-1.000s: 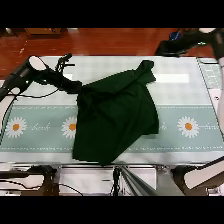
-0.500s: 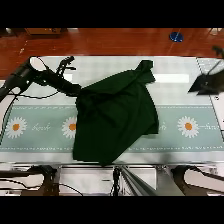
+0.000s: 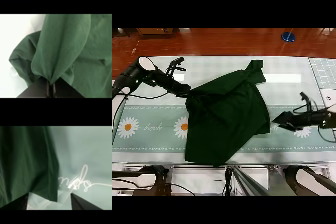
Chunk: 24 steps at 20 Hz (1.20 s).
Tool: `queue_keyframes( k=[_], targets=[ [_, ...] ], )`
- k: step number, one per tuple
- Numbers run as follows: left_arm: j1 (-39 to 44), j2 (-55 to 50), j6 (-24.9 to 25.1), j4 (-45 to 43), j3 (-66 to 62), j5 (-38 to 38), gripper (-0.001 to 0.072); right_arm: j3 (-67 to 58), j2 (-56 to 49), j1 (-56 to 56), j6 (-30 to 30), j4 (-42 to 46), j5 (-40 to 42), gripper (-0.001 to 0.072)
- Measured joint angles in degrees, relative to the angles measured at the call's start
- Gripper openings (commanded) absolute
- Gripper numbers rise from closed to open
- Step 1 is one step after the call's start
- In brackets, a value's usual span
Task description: Fold the shirts.
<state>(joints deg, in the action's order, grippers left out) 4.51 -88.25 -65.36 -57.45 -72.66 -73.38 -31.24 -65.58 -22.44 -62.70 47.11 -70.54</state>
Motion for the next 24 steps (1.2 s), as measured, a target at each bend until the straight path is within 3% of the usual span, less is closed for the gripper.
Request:
queue_keyframes(
  k=[6,8,9,10,11,18,24],
  targets=[
    [-0.04,0.0,0.0,0.0,0.0,-1.07,0.0034,7.65,0.46,-0.07,4.68,-5.57,5.29,0.0575],
    [-0.02,0.02,0.0,0.02,0.0,-1.14,0.0034,8.31,0.0,0.5,5.09,-6.49,7.15,0.0466],
    [-0.04,0.0,0.0,0.02,0.0,-1.14,0.0034,8.52,-0.74,1.2,5.09,-6.73,8.15,0.0351],
    [-0.02,0.0,-0.02,0.02,0.0,-1.16,0.0034,8.66,-1.86,2.4,5.07,-6.88,9.55,0.0152],
    [-0.02,0.0,0.0,0.02,0.0,-1.2,0.0034,8.79,-3.13,3.76,5.05,-7.02,10.64,0.002],
    [-1.95,0.37,0.09,0.02,-1.55,-1.88,0.0033,3.13,-1.16,5.25,6.95,-14.23,11.91,0.0018],
    [-8.31,2.95,-0.33,0.13,-4.63,-6.29,0.0032,-17.0,2.23,3.56,0.0,-13.46,18.05,0.0018]
  ],
)
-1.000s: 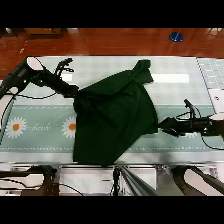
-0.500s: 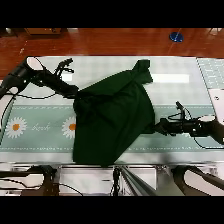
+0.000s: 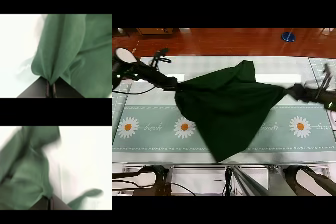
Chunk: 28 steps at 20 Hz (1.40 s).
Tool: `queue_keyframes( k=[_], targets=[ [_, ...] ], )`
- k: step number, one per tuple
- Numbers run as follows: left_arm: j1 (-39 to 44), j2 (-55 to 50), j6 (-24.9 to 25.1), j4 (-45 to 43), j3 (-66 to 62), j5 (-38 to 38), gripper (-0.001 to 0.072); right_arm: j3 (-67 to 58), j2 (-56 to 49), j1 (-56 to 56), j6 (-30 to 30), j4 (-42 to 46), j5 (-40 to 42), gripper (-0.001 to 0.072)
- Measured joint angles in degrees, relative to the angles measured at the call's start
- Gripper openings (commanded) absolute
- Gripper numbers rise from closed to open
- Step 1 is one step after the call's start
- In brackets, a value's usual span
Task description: Fold the shirts.
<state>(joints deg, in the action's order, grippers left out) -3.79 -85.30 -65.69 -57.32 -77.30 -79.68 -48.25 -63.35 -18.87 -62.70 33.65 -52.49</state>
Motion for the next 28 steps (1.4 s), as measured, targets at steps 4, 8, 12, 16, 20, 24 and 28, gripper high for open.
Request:
queue_keyframes(
  k=[4,8,12,16,20,24,28],
  targets=[
    [-0.94,0.81,-1.27,2.91,-0.2,-8.48,0.0032,-13.44,-7.17,1.79,-3.3,0.9,4.92,0.0018],
    [4.83,0.74,-2.73,4.81,0.15,-12.7,0.0032,-23.82,-16.44,2.67,-5.66,0.26,7.04,0.0018],
    [12.28,-0.17,-3.48,4.66,1.22,-11.54,0.0033,-30.01,-22.08,2.89,-6.86,-0.35,7.41,0.0053],
    [13.99,-0.55,-3.98,4.11,1.62,-8.5,0.0033,-32.57,-22.01,0.59,-6.03,0.7,1.86,0.0325],
    [11.65,-0.68,-4.17,3.82,1.73,-7.26,0.0033,-34.36,-15.65,-6.62,-5.27,10.32,-12.22,0.0468],
    [9.11,-0.68,-3.93,3.8,1.75,-6.6,0.0033,-25.46,-7.8,-10.93,-8.24,25.55,-24.41,0.0502],
    [7.82,-0.68,-3.85,3.78,1.75,-6.14,0.0033,-3.56,-0.61,-12.2,-7.72,23.56,-26.73,0.0603]
  ],
)
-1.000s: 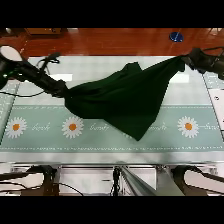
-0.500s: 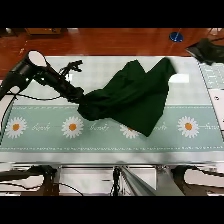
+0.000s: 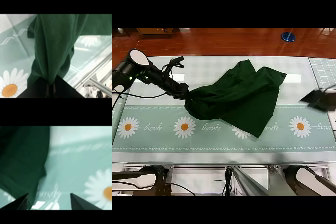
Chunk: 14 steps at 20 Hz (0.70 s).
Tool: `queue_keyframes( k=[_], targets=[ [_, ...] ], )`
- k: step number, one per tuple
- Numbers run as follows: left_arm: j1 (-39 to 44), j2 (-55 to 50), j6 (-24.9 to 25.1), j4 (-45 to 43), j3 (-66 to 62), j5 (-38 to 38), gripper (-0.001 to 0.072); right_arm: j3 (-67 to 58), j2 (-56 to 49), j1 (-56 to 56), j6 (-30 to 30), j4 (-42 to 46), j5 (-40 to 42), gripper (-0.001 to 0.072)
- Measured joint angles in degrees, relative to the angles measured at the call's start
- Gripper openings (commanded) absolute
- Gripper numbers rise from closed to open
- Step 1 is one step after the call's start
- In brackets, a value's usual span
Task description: Fold the shirts.
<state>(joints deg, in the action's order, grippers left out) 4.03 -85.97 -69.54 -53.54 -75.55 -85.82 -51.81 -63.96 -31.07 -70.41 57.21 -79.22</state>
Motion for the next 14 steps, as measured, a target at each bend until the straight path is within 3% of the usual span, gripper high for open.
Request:
queue_keyframes(
  k=[5,10,13,14],
  targets=[
    [-0.37,0.0,0.37,0.0,0.0,0.46,0.0033,20.13,3.21,2.73,2.71,-11.37,6.71,0.0598],
    [-0.46,0.0,1.05,0.0,0.0,0.66,0.0033,27.5,2.97,15.76,1.01,-17.38,20.11,0.0591],
    [-0.46,0.0,1.75,0.0,0.0,1.14,0.0033,28.57,-1.07,24.35,-2.4,-23.04,27.41,0.049],
    [-0.46,0.0,1.95,0.0,0.0,1.4,0.0033,28.68,-3.08,27.15,-3.04,-25.11,29.49,0.0318]
  ],
)
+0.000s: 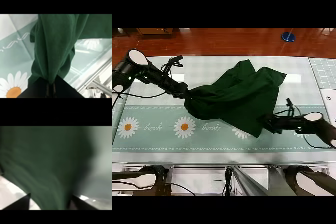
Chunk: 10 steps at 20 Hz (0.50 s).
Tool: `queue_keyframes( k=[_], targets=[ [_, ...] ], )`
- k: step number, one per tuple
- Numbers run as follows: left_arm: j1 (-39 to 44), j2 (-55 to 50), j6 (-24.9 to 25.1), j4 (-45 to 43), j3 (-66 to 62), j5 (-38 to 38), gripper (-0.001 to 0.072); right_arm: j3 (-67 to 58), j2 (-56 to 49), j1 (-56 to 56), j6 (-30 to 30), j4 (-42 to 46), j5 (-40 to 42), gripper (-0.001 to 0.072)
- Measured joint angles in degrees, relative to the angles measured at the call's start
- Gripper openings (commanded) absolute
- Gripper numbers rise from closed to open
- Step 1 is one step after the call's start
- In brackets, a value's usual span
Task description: Fold the shirts.
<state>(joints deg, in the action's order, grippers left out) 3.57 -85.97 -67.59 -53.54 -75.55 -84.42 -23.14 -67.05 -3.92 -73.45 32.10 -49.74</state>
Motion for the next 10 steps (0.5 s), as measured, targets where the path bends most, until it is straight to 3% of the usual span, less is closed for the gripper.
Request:
queue_keyframes(
  k=[1,6,10],
  targets=[
    [0.0,0.0,0.17,0.0,0.0,0.11,0.0034,0.11,-2.12,2.51,-0.59,-2.14,2.49,0.0047],
    [-1.4,0.39,1.88,2.4,-0.76,0.33,0.0031,-4.46,-4.44,5.95,4.2,-6.49,4.98,0.0019],
    [-6.51,3.65,2.71,17.03,-8.63,0.5,0.003,-17.66,6.67,1.03,6.34,-10.43,-3.37,0.0018]
  ],
)
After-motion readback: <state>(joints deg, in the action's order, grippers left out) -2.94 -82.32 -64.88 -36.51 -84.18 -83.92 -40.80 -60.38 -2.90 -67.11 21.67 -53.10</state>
